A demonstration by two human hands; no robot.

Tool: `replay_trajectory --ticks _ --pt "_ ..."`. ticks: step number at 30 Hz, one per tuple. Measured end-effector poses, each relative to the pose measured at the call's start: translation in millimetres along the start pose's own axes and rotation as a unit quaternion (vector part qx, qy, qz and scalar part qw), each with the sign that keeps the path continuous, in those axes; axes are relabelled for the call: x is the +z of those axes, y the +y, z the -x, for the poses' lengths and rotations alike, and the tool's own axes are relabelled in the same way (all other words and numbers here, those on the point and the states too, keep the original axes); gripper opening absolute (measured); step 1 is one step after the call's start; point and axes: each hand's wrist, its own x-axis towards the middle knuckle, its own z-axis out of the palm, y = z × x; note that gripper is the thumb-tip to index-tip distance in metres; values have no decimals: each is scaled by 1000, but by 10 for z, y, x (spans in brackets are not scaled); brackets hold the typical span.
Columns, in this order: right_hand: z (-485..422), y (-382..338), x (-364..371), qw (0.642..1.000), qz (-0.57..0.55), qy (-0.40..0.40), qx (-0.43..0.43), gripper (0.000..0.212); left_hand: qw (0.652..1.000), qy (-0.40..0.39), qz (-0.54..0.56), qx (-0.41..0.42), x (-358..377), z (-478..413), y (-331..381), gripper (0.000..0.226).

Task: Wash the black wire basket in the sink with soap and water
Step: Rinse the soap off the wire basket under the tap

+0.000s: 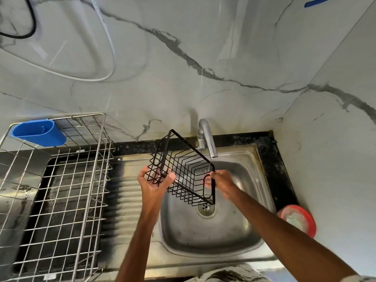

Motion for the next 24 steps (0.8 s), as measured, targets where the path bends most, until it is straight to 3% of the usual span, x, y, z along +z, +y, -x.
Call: replay_trajectory --ticks 4,10,15,19,22,24 --pt "-74 -203 -29 998 68 6 -10 18 998 -46 2 -42 -268 -103 149 132" --pt "-165 -349 -89 992 123 -22 -23 14 982 -121 -126 -77 -241 -226 415 135" --pt "-275 -376 -111 993 114 7 -12 18 986 -76 -125 -77 -161 -277 453 127" --pt "-322 -458 -55 992 126 6 -20 23 989 -43 -108 -90 -31 -227 387 83" --pt "-298 -444 -56 990 124 -48 -39 7 992 -9 -93 -88 17 -248 325 88" --pt "-224 -398 -106 988 126 -71 -49 21 992 7 -84 -90 35 -245 314 103"
